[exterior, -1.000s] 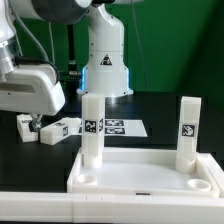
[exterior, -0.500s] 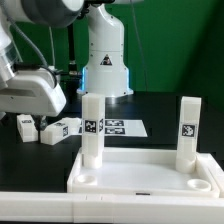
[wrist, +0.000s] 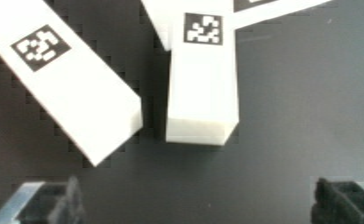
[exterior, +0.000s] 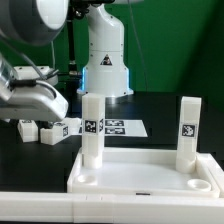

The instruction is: Assemble desk

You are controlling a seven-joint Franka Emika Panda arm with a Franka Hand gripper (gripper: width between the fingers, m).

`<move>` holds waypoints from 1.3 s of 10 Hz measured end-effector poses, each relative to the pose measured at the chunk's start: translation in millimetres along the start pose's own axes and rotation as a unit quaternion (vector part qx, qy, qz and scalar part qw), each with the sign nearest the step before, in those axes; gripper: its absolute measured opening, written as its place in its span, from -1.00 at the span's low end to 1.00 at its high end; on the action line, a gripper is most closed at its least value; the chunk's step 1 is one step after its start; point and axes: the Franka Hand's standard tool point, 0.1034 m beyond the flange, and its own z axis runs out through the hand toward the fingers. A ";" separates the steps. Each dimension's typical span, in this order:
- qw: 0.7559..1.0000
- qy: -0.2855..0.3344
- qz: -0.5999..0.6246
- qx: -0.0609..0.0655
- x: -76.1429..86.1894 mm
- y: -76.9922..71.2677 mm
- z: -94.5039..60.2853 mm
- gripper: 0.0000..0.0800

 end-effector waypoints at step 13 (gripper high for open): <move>0.998 -0.061 0.034 -0.004 -0.1 -5.9 47.9 0.62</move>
Offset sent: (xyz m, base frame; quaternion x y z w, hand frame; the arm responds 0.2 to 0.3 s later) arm 0.0000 0.0000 0.0000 0.0000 0.0000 0.0000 1.0000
